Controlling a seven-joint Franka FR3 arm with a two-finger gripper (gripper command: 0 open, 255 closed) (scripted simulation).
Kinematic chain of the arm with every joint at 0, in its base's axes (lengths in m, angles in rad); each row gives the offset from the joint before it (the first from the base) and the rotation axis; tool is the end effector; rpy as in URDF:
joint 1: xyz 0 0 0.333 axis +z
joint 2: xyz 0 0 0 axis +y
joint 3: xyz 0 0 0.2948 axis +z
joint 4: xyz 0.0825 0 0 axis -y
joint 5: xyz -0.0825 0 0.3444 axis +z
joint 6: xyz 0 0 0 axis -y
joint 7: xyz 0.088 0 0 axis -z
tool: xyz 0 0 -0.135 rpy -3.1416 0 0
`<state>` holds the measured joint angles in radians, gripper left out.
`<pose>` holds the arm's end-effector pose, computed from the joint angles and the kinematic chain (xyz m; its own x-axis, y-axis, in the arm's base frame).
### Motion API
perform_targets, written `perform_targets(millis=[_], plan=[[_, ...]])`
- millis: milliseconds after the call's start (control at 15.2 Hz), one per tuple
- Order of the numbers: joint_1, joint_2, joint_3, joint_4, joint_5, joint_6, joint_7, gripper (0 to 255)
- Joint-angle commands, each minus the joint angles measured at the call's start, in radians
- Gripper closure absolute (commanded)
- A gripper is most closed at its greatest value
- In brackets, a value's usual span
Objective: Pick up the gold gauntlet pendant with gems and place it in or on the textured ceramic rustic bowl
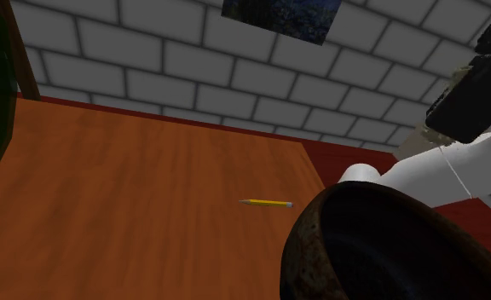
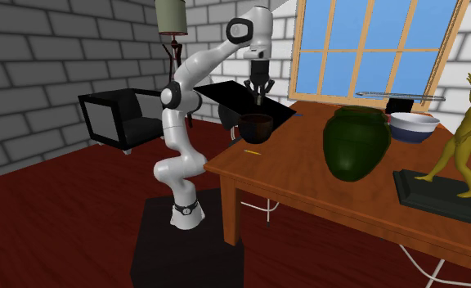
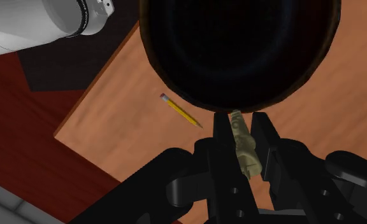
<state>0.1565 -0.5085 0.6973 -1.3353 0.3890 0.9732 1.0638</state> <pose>0.0512 0.3349 0.7448 0.9989 -0.0473 0.0025 -0.0473 -0.9989 -0.0042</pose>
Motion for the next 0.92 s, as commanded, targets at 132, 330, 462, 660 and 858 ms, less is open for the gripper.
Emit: perform_targets(millis=[132, 330, 462, 660, 858], plan=[[0.009, -0.027, 0.051, 0.027, 0.052, -0.022, 0.094, 255], [0.029, -0.076, 0.024, -0.061, 0.063, 0.017, 0.066, 255], [0.041, -0.105, 0.011, -0.116, 0.069, 0.041, 0.05, 255], [0.057, -0.146, -0.003, -0.193, 0.078, 0.077, 0.03, 255], [0.071, -0.184, -0.012, -0.265, 0.087, 0.112, 0.012, 255]])
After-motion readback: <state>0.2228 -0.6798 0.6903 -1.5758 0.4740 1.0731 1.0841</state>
